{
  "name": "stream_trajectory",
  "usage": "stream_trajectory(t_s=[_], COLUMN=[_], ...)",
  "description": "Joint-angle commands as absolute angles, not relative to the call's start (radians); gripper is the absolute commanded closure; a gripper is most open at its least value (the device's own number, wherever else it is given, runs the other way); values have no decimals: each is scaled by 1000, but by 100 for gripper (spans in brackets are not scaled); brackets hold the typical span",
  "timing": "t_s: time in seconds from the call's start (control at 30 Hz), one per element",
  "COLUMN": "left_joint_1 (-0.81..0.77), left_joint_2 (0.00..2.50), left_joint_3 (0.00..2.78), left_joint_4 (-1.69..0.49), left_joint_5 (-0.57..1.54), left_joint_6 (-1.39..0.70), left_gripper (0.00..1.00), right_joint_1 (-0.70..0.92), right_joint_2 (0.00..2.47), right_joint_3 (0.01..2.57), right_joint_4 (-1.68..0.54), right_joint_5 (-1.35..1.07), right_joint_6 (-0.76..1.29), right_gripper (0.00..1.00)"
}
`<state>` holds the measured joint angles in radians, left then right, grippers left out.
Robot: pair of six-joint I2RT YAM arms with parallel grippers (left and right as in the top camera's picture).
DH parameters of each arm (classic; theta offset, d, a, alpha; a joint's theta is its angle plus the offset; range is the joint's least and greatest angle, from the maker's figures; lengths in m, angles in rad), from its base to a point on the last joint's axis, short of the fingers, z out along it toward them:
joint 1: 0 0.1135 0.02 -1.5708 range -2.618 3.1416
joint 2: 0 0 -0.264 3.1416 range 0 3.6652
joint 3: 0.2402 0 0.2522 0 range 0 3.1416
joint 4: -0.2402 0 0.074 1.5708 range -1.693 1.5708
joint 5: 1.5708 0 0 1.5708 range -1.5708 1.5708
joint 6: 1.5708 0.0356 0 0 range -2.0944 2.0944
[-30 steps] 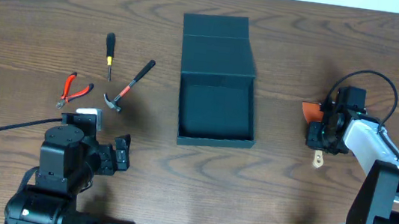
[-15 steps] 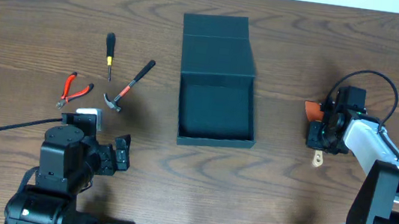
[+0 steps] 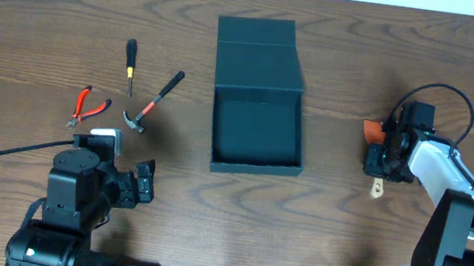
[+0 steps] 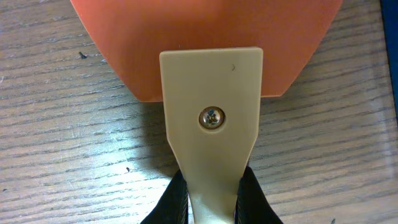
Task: Pack container
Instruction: 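Carry the scraper into the green box and release it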
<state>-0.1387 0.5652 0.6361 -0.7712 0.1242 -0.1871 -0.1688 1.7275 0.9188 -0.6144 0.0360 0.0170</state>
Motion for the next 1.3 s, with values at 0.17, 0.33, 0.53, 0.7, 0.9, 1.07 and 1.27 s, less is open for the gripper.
stream_trajectory(t_s=[0.17, 0.33, 0.53, 0.7, 0.9, 1.07, 1.27], left_joint_1=[-142, -142, -142, -142, -142, -142, -142], left_joint_2=[567, 567, 567, 567, 567, 567, 567], left_joint_3=[656, 656, 656, 656, 656, 656, 656], left_joint_4=[-773, -773, -773, -773, -773, -773, -773], left_joint_5=[112, 112, 112, 112, 112, 112, 112], left_joint_6=[-197, -197, -197, -196, -196, -196, -196], left_gripper=[1, 1, 1, 2, 1, 1, 2], right_joint_1=[-147, -118, -68, -20, 76, 211, 406], right_joint_2=[1778, 1776, 1776, 1776, 1775, 1775, 1775], right_joint_3=[1041, 1158, 1285, 1376, 1531, 1707, 1792], right_joint_4=[-767, -866, -941, -962, -1010, -1087, -1161], right_joint_5=[47, 48, 48, 49, 48, 40, 8], right_joint_6=[58, 44, 44, 43, -3, -168, -513], right_gripper=[99, 99, 99, 99, 99, 99, 99])
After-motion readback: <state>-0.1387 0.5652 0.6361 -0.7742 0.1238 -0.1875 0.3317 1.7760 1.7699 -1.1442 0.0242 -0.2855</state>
